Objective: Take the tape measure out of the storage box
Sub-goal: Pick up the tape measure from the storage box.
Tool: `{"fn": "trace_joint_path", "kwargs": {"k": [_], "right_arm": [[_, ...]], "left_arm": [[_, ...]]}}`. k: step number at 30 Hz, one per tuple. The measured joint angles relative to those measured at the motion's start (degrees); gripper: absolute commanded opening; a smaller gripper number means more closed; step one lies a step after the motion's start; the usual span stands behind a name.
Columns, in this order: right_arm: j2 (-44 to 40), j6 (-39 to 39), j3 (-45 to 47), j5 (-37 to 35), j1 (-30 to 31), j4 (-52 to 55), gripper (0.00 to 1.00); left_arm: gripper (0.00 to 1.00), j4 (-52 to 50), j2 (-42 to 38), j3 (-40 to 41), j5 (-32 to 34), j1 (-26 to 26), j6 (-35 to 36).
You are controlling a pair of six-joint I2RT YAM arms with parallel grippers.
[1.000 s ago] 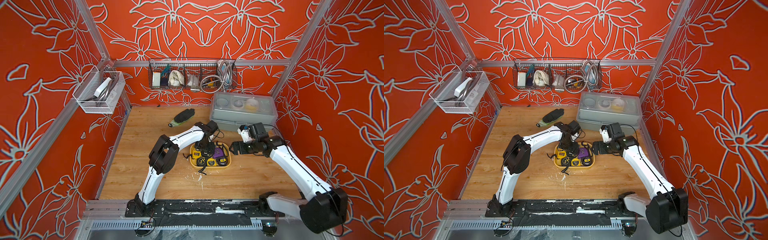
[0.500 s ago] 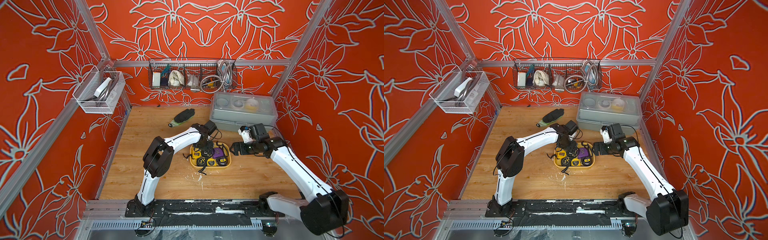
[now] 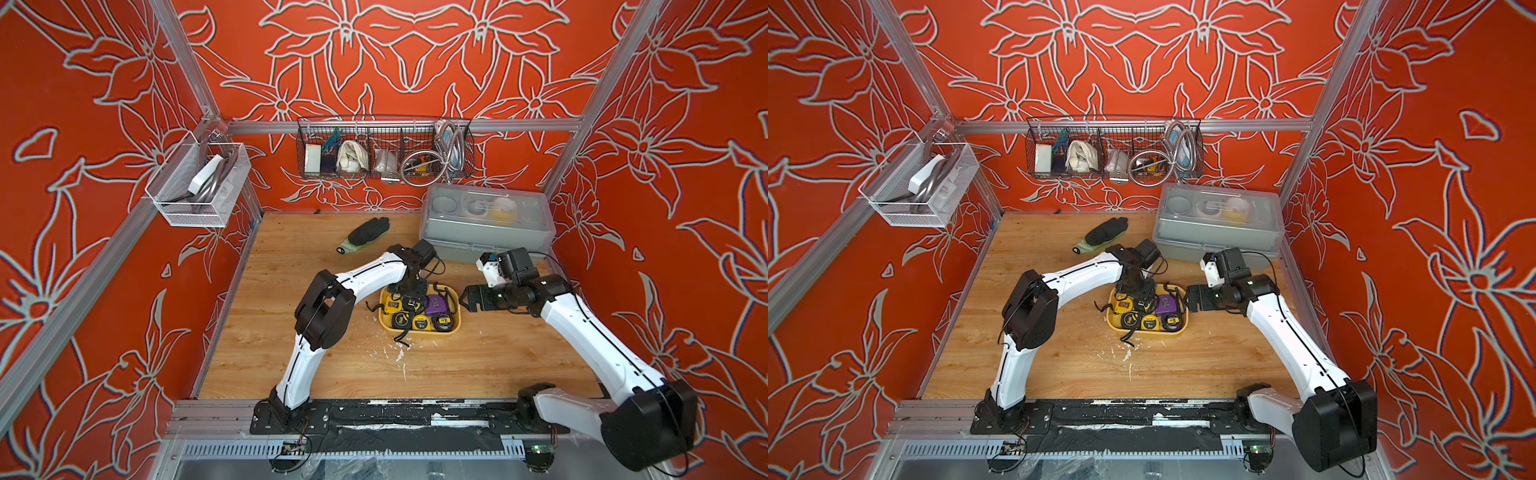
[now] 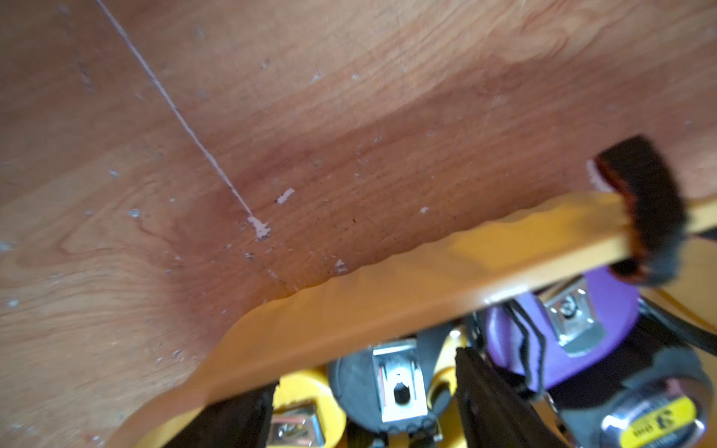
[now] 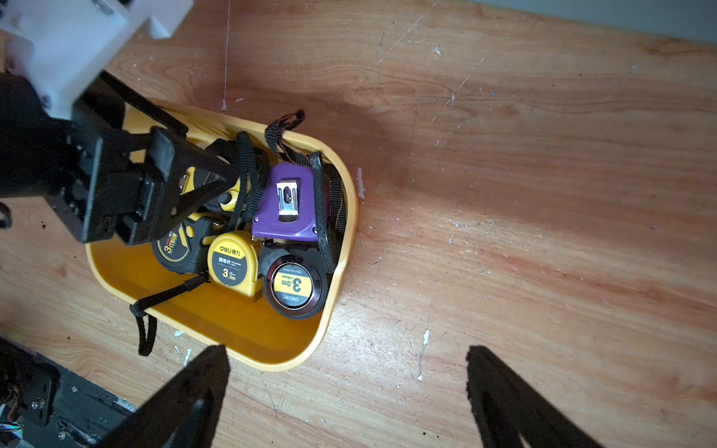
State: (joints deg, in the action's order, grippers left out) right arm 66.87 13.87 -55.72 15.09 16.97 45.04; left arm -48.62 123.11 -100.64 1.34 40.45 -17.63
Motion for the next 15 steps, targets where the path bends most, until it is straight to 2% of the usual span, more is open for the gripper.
{"fn": "trace_joint_path", "kwargs": {"k": [15], "right_arm": [[-0.92, 0.02, 0.68, -0.02, -0.02, -0.13, 0.98]], "left_arm": [[0.83, 1.05, 0.63, 1.27, -4.07, 1.66, -0.15]]}}
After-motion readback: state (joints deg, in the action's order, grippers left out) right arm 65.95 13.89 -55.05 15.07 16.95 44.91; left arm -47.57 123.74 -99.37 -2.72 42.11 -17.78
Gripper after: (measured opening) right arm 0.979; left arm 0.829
